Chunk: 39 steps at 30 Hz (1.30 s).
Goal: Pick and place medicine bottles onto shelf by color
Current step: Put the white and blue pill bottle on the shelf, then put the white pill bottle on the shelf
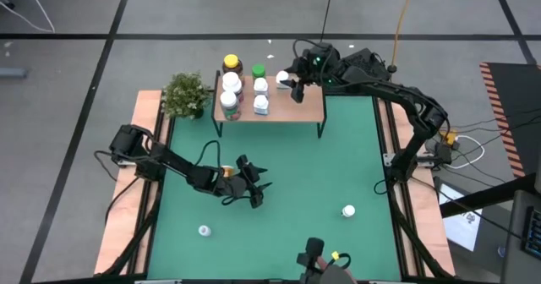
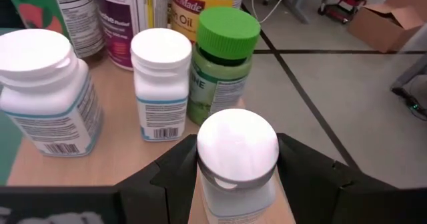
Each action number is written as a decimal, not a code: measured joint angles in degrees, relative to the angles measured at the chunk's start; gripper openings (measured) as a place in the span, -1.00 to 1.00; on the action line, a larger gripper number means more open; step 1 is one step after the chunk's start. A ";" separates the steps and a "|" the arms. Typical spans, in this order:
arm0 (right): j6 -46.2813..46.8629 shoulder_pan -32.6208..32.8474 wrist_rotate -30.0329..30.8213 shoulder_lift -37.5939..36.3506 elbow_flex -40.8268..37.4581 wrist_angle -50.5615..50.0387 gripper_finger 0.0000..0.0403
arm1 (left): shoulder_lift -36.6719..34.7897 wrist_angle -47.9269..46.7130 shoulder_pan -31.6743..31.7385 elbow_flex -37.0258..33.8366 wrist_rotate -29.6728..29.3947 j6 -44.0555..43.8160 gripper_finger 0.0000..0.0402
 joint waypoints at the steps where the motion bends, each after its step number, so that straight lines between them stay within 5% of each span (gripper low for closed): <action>1: -0.10 0.00 0.00 0.00 0.00 0.02 -0.09 | 0.00 0.02 0.00 0.00 0.00 0.00 0.20; 8: -0.08 -0.06 0.41 0.00 0.00 -0.05 -0.07 | 0.00 0.06 0.00 0.00 0.00 -0.05 0.20; 20: -0.81 -0.06 0.48 0.07 -0.11 0.11 0.25 | 0.02 0.13 0.00 0.00 0.15 -0.26 0.20; 32: 1.14 2.47 0.90 -6.67 -0.09 -1.57 0.27 | 0.03 0.15 0.00 0.00 0.20 -0.87 0.20; 39: -5.39 13.68 13.84 -6.36 -0.13 -7.78 0.27 | 0.04 0.26 0.00 0.00 0.20 -0.91 0.20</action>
